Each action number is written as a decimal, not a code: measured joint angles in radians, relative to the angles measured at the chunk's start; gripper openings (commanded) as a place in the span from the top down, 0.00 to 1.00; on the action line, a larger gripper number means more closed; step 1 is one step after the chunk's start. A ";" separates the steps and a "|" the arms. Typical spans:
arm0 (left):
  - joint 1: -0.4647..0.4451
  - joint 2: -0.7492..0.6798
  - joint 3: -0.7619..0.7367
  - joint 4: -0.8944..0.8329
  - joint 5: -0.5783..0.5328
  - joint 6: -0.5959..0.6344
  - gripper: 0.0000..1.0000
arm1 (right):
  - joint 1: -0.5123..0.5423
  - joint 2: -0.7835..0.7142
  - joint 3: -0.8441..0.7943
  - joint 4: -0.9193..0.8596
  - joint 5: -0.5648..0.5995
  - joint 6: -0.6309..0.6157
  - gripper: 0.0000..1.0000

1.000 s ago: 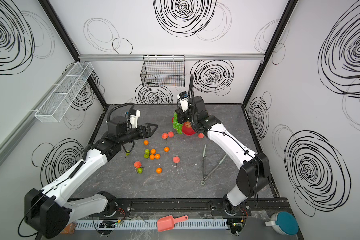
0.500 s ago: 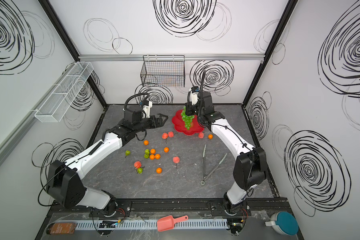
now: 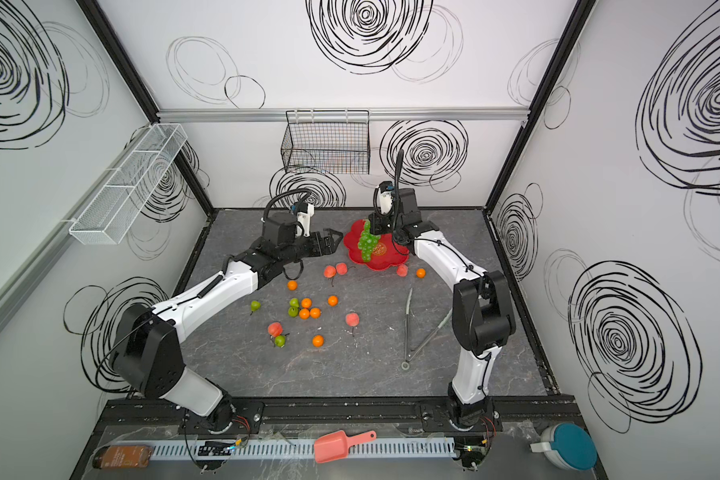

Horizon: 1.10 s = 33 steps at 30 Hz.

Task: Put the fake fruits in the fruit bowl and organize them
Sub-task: 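Lower the grapes into the red bowl while the left gripper approaches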

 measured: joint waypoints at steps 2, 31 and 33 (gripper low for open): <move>-0.013 0.001 -0.002 0.000 0.000 0.004 0.04 | -0.018 0.016 0.000 0.000 -0.021 0.011 1.00; -0.143 0.096 0.000 -0.040 -0.008 0.048 0.04 | -0.178 0.179 0.031 -0.065 0.017 0.037 0.86; -0.142 0.096 0.004 -0.049 -0.019 0.048 0.04 | -0.180 0.179 0.032 -0.074 0.027 0.033 0.79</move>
